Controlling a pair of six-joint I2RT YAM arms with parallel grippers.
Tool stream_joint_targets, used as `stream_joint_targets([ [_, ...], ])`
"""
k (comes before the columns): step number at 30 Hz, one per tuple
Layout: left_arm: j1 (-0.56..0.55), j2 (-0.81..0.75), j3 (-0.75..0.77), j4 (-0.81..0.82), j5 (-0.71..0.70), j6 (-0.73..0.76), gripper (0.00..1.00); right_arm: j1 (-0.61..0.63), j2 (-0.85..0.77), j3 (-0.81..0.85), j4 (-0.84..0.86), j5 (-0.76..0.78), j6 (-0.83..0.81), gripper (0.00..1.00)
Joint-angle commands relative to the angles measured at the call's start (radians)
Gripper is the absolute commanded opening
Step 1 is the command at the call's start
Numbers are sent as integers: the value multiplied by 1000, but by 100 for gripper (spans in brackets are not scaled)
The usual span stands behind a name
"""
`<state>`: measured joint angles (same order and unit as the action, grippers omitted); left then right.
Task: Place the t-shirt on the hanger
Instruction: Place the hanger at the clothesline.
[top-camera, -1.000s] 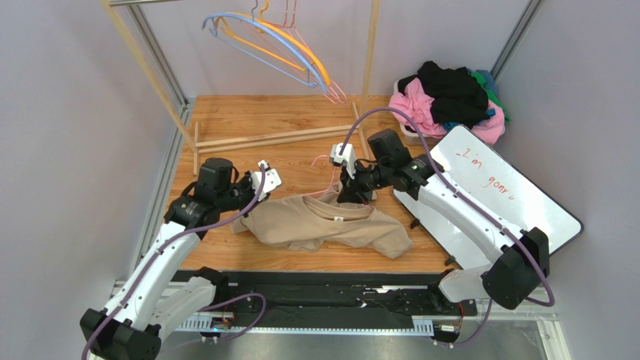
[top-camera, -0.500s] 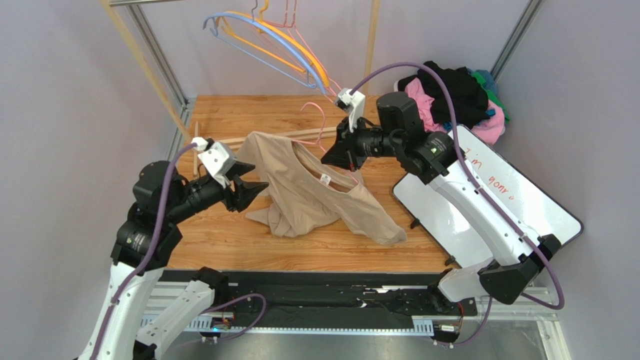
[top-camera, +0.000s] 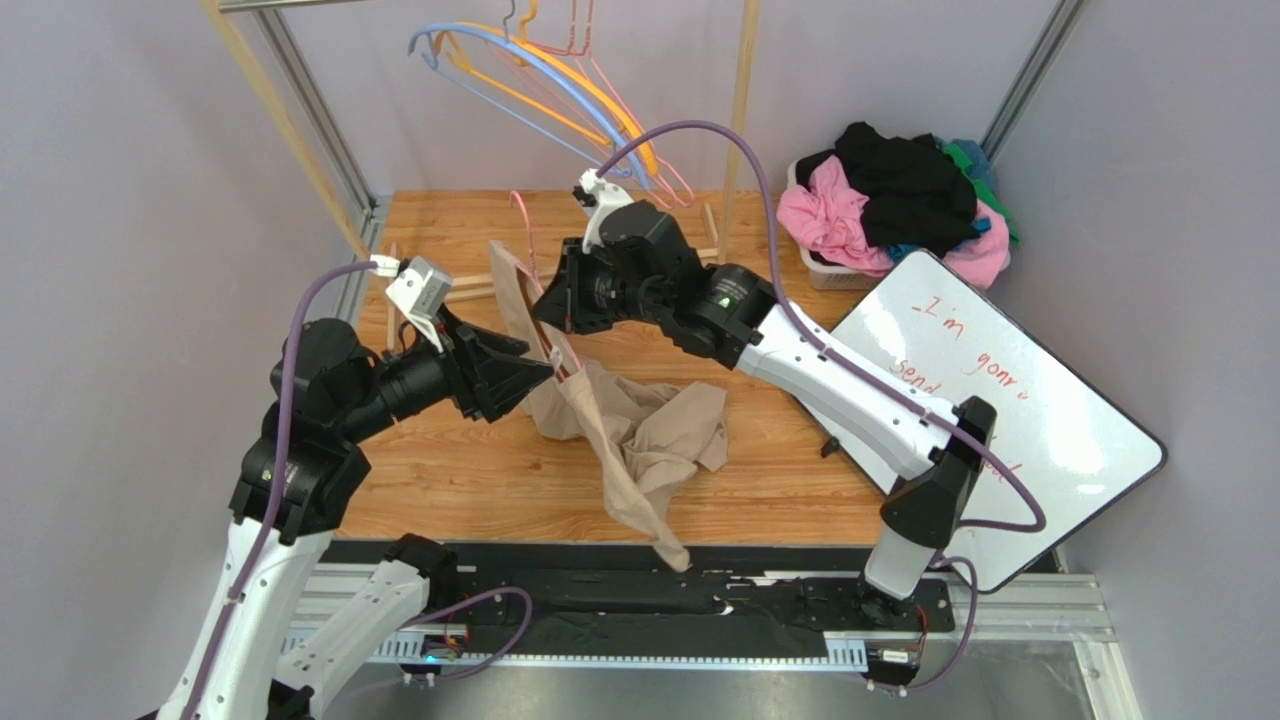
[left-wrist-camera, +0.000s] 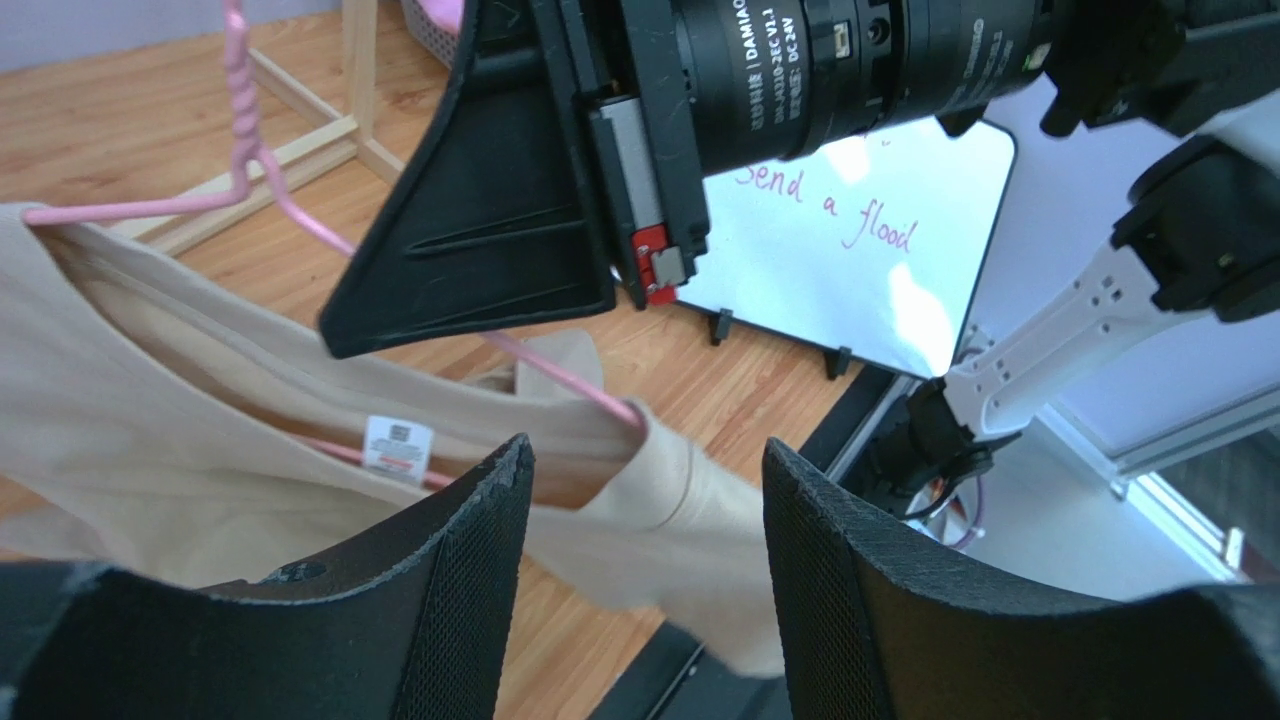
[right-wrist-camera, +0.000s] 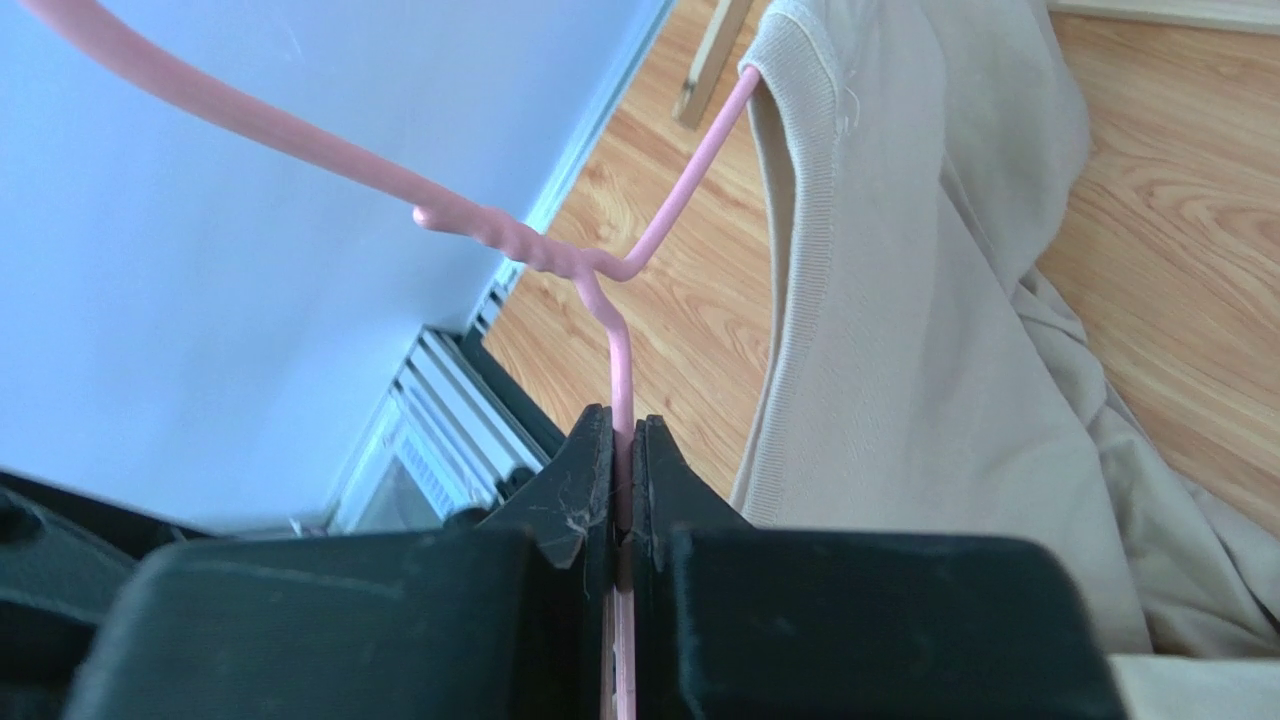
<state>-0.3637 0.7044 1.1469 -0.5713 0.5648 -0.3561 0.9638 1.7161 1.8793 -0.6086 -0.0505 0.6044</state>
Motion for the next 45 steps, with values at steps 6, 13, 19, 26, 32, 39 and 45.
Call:
stream_joint_targets([
  [6, 8, 15, -62, 30, -138, -141, 65, 93, 86, 182, 135, 222, 89, 0],
  [13, 26, 20, -102, 63, -169, -187, 54, 122, 108, 211, 158, 253, 84, 0],
  [19, 91, 9, -92, 133, -68, -280, 0, 135, 109, 213, 190, 255, 60, 0],
  [26, 187, -3, -18, 133, -25, -357, 0, 130, 33, 149, 213, 274, -32, 70],
  [32, 279, 23, 103, 99, -83, -357, 0, 104, -111, 43, 214, 281, -113, 100],
  [39, 430, 151, 328, -19, -123, -313, 0, 61, -269, -89, 216, 287, -175, 100],
  [45, 453, 279, 529, -212, -338, -178, 0, 13, -319, -134, 214, 287, -181, 100],
])
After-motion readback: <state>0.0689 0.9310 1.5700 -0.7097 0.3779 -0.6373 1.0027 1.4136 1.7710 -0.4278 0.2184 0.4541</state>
